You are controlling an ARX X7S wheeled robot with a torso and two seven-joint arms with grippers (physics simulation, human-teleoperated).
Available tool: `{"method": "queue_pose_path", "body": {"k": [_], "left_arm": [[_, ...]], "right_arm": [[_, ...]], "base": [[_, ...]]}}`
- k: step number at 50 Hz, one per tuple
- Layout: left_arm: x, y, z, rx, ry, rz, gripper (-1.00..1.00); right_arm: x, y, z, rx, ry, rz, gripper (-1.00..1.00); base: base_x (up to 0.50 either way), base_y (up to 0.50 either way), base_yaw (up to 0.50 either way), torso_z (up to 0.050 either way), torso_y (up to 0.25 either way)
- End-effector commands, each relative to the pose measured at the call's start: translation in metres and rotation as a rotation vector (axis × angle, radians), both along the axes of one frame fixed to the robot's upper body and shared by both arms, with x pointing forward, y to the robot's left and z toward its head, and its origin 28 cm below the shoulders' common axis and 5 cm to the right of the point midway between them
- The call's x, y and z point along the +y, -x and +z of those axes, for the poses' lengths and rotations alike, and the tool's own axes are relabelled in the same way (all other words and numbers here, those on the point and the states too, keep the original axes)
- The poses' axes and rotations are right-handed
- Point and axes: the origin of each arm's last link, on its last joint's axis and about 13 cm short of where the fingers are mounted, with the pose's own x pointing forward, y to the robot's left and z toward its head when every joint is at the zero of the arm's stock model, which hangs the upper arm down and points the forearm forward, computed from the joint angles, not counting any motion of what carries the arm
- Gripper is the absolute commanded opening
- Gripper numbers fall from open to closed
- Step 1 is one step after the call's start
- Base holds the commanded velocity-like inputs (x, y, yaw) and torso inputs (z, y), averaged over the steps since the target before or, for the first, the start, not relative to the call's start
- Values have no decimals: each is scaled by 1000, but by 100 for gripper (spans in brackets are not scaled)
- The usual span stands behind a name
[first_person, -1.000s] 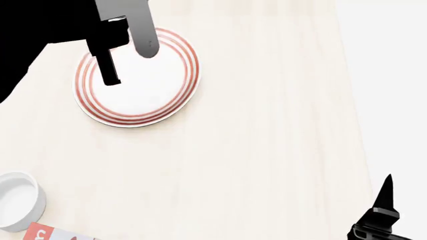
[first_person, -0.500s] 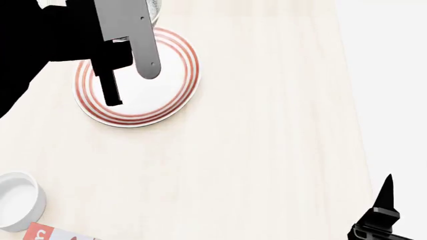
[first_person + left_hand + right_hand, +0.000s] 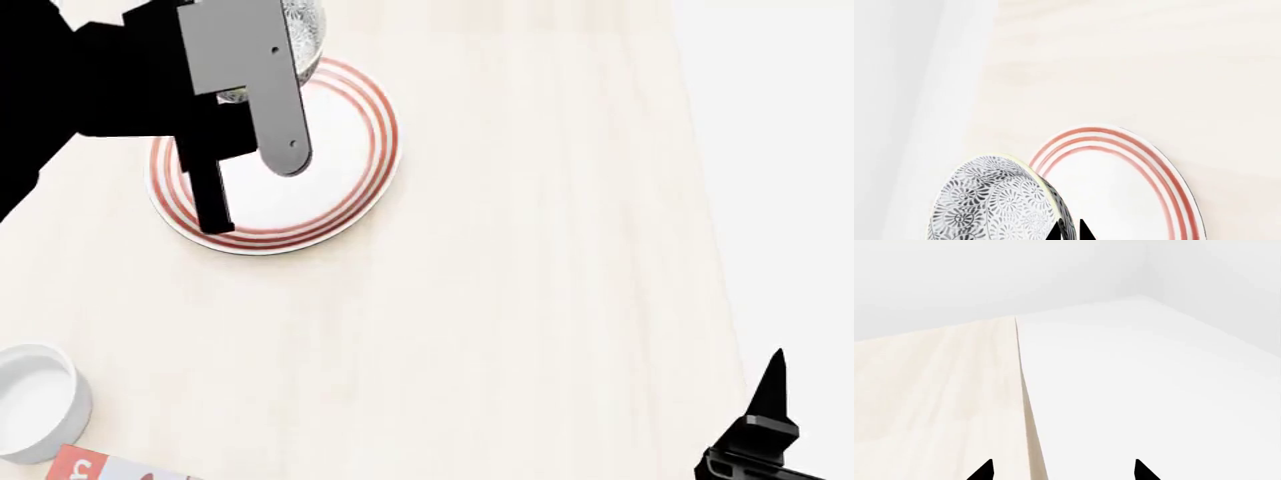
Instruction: Pick the akita bowl next to the ramekin and place it on the plate.
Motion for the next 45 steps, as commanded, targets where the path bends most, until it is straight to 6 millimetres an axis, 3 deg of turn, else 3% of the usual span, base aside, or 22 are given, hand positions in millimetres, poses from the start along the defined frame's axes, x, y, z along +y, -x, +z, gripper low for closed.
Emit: {"method": "queue_pose_path", "body": {"k": [1,45], "left_arm": [[2,2,2,0,-3,5,-100],[3,0,-12,30,1,11,-100]], "right_arm": [[0,0,0,0,0,0,100],[-1,0,0,0,0,-4,100]], "base": [[0,0,0,0,0],[0,0,0,0,0]]}}
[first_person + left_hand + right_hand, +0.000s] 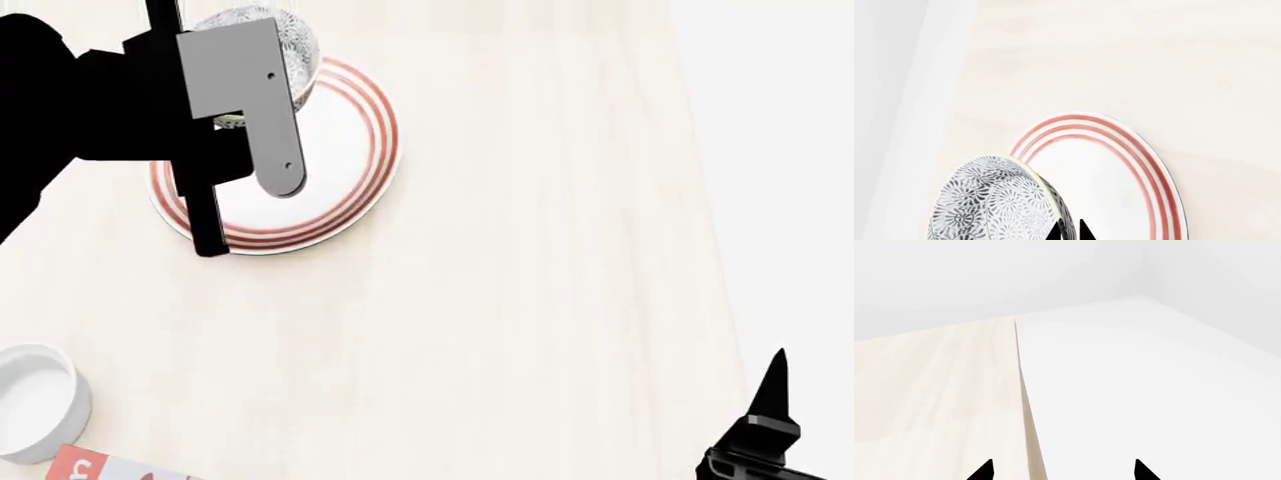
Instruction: Pick the akita bowl next to the ramekin and place it on the plate.
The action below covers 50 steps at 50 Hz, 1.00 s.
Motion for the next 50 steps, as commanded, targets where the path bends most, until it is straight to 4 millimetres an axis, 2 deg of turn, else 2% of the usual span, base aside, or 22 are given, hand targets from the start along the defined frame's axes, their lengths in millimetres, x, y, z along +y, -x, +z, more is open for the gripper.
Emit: {"method": "queue_pose_path", "body": {"k": [1,50], "left_arm": [[-2,1,1,-16,4,-5,-100],[-3,-1,-11,4,27,-3,-100]], "right_arm": [[0,0,0,0,0,0,100],[0,0,0,-1,-1,-1,100]], "base": [[0,0,0,0,0],[0,0,0,0,1]]}}
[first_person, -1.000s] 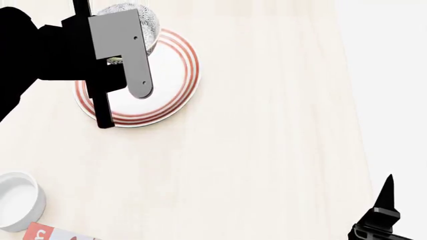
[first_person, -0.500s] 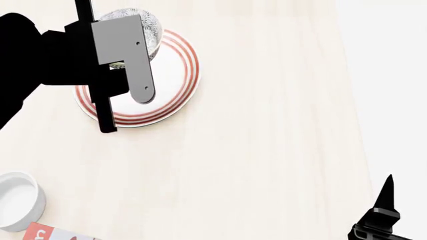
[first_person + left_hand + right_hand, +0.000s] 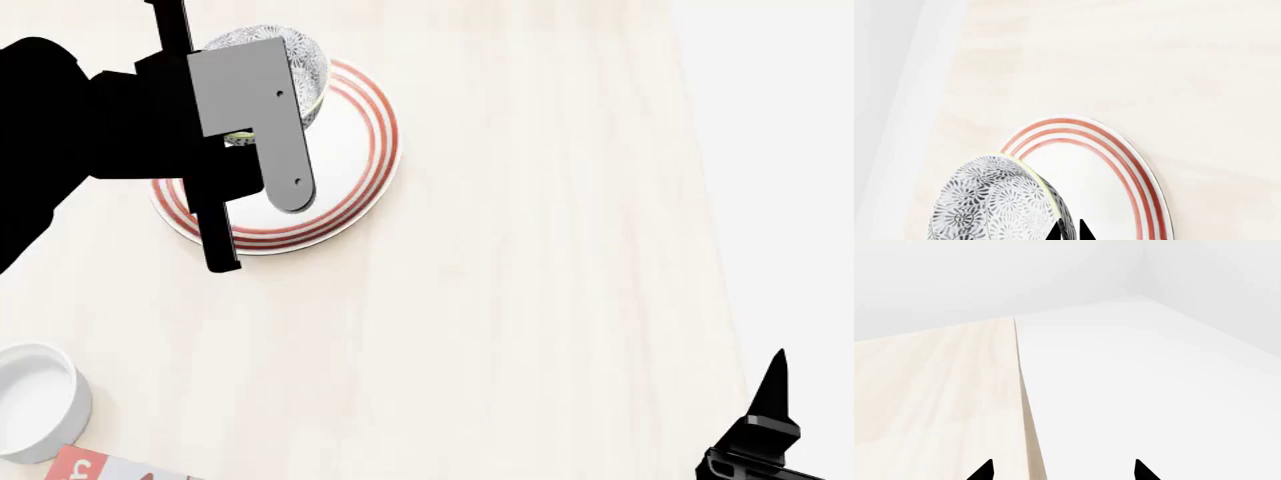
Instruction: Pick the akita bowl next to the ramekin and place it on the plate.
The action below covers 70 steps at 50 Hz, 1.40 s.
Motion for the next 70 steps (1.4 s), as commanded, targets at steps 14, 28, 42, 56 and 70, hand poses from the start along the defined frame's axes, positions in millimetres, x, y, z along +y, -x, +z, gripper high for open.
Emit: {"method": "queue_pose_path", "body": {"k": [14,28,42,56,70], "left_arm": [[-1,1,-3,-8,16,3,-100],[-1,0,-8,2,19,7,-100],[-1,0,-10,8,24,11,-100],[-1,-1,-13,13,22,16,-100],[1,-2,-15,19,20,24,-100]], "right_arm": [[0,0,0,1,1,0,100],[0,0,0,0,0,0,100],[0,1,1,0,1,1,100],[0,0,1,0,-1,0,100],[-1,0,0,1,1,0,100]], "base": [[0,0,0,0,0],[0,0,0,0,1],[0,0,0,0,1],[0,0,0,0,0],[0,0,0,0,1]]}}
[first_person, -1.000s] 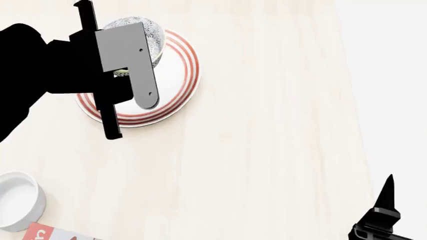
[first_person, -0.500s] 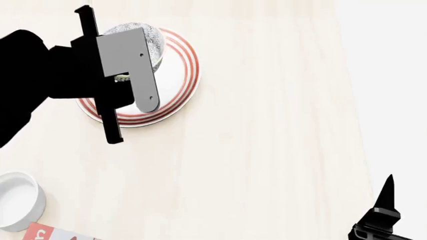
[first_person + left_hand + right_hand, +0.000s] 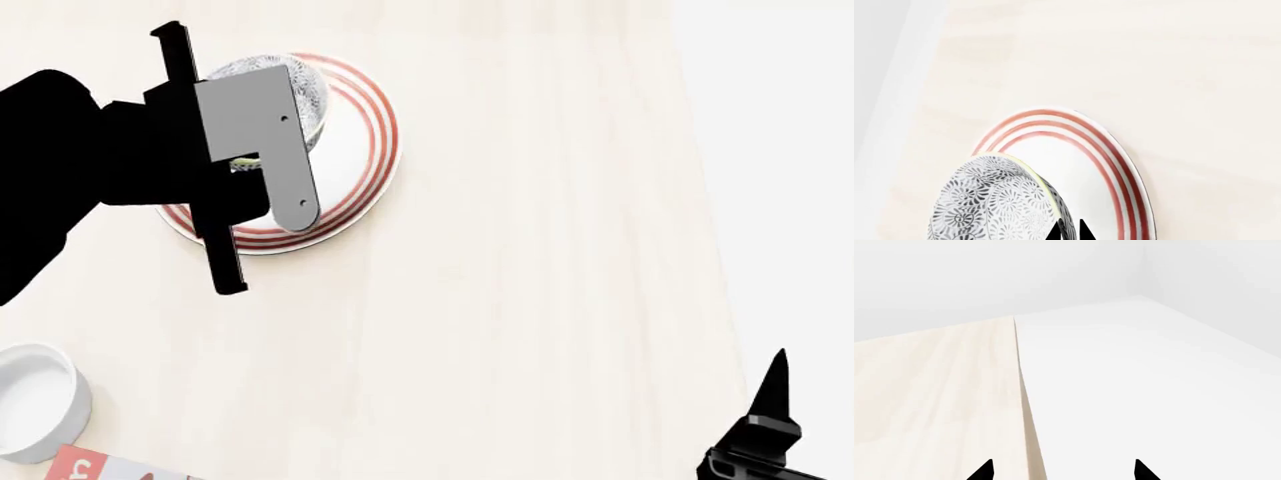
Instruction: Pick the akita bowl next to the ramekin and place it on the plate.
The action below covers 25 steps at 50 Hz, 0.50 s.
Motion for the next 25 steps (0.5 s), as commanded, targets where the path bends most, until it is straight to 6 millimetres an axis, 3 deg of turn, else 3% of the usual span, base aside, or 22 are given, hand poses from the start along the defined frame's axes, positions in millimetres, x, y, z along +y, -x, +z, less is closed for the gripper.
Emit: {"method": "queue_pose_path", "body": {"k": [1,25], "left_arm": [[1,0,3,-16,3,6,-100],[6,-8,1,-12,-3,31,-100]], "right_arm": [[0,0,0,0,0,0,100],[0,0,0,0,-1,-2,100]], "base": [[0,0,0,0,0],[0,0,0,0,0]]}}
